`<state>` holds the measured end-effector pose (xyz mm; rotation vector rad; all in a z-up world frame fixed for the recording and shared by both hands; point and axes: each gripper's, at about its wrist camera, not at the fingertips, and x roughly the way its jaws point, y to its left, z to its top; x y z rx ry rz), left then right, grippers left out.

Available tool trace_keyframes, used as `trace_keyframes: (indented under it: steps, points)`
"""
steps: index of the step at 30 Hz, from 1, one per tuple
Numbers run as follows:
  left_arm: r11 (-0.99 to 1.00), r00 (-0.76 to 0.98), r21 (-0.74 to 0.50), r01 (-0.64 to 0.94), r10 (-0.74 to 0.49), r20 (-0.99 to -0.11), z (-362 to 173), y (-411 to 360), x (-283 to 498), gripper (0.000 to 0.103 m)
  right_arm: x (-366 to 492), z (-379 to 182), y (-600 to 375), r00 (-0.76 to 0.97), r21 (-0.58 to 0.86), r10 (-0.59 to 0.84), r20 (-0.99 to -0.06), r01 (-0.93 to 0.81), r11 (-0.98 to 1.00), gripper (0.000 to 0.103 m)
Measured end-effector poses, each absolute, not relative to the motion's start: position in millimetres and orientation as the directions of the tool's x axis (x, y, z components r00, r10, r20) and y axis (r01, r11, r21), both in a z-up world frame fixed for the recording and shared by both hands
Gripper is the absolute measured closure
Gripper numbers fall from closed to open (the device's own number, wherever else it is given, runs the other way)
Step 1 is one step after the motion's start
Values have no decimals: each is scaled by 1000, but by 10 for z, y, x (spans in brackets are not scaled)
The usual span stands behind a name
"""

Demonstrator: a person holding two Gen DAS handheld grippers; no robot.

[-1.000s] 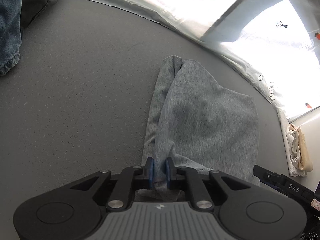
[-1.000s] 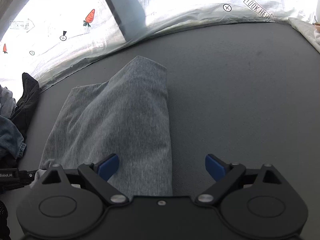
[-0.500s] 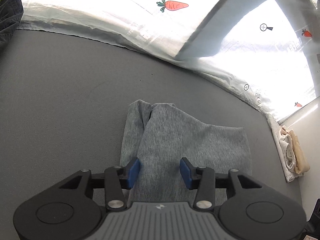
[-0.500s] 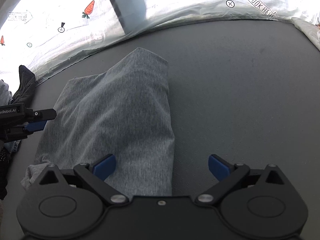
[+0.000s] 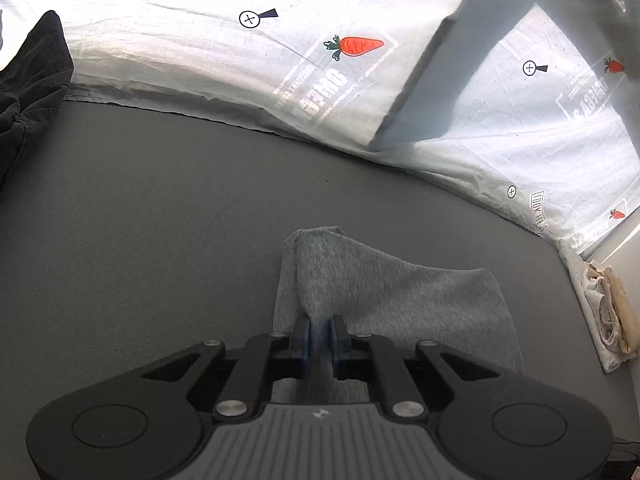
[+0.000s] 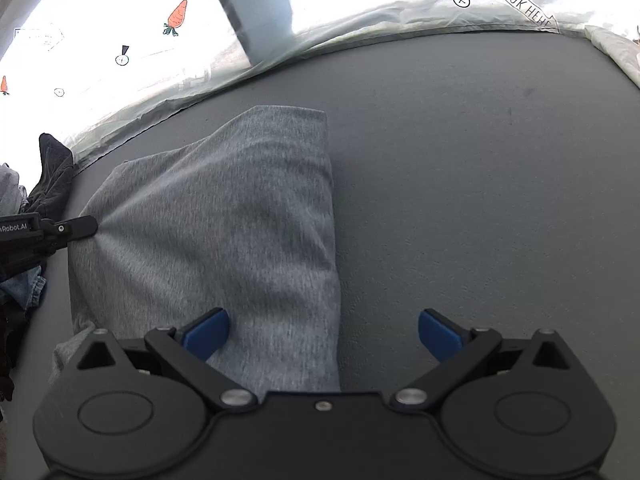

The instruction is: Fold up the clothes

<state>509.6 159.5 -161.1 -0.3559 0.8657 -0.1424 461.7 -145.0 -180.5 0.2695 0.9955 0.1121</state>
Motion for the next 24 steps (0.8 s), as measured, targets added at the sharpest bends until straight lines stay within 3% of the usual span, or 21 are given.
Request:
trace_keyframes:
  steps: [2, 5, 16, 24]
  points:
    - [909, 640, -412, -64, -280, -716, -1631, 1717, 5053, 55, 4613, -1762, -1427, 548, 246, 200, -812, 11, 969, 1]
    - [885, 651, -463, -49, -323, -687, -1616, 1807, 4942, 24, 4610, -1737, -1426, 554, 232, 193, -810, 1, 973, 1]
    - [964, 486, -224, 147, -267, -832, -1893, 1497, 4461, 18, 4650, -1767, -1367, 542, 239, 199, -816, 2, 971, 1]
    - [954, 534, -296, 37, -270, -801, -1809, 1769, 4453, 13, 4680, -1746, -1319, 548, 213, 186, -815, -15, 977, 1]
